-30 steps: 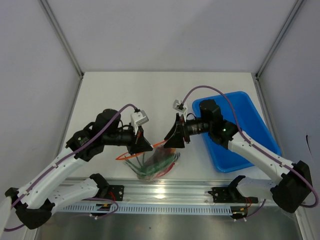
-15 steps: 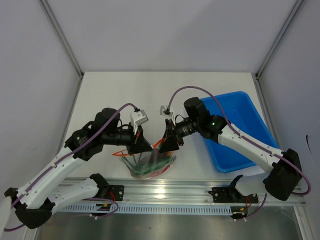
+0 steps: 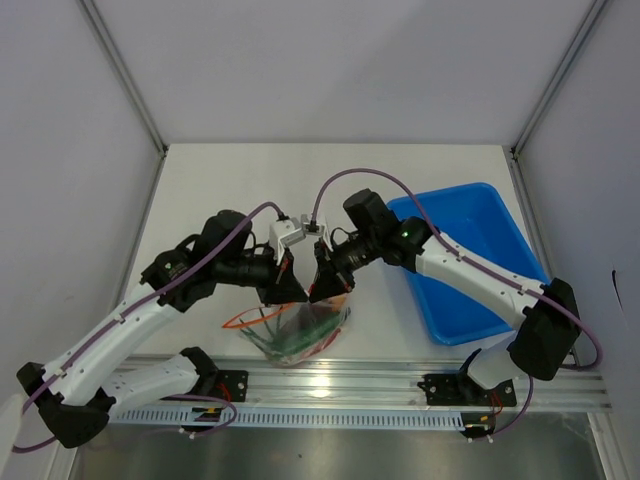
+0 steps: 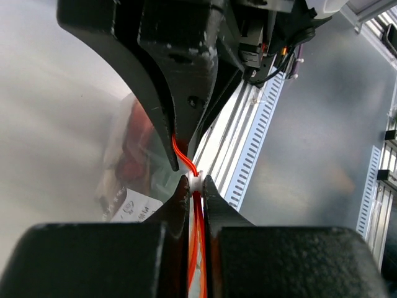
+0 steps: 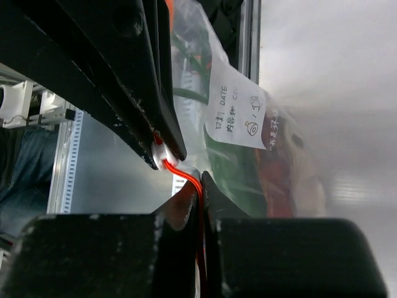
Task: Place the food in the zip-top bag and seal the zipper
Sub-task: Zip the zipper food storage bag at the center of the board.
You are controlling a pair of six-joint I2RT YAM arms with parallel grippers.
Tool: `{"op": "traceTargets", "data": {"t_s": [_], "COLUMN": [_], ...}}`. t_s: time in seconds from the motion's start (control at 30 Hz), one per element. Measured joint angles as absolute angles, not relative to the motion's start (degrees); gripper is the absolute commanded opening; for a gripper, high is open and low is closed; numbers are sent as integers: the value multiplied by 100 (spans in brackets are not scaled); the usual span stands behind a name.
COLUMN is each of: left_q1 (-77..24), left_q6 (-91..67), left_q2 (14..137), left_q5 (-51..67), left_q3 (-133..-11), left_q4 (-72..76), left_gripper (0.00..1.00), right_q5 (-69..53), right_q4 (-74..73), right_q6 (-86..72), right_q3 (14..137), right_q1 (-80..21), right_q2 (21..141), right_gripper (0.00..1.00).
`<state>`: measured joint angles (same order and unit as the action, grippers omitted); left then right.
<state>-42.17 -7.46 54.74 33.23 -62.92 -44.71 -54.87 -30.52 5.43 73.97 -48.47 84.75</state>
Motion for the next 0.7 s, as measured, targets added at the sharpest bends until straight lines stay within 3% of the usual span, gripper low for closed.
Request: {"op": "traceTargets", "data": {"t_s": [0.27, 0.7], "left_q1": [-4211, -4209], "left_q6": [-696, -707], "left_q2": [5461, 4665], "left_q5": [3085, 2259], "left_q3": [-6292, -6051], "left_q4": [-4659, -4414], "left_gripper": [1, 0], "right_q5": [-4982, -4156], "right_q4": [-3079, -2064], "right_q6": [484, -314], "right_q3": [7290, 6038], "right_q1": [-4969, -4386], "right_q2": [8390, 7244], "right_gripper": [0, 0]}}
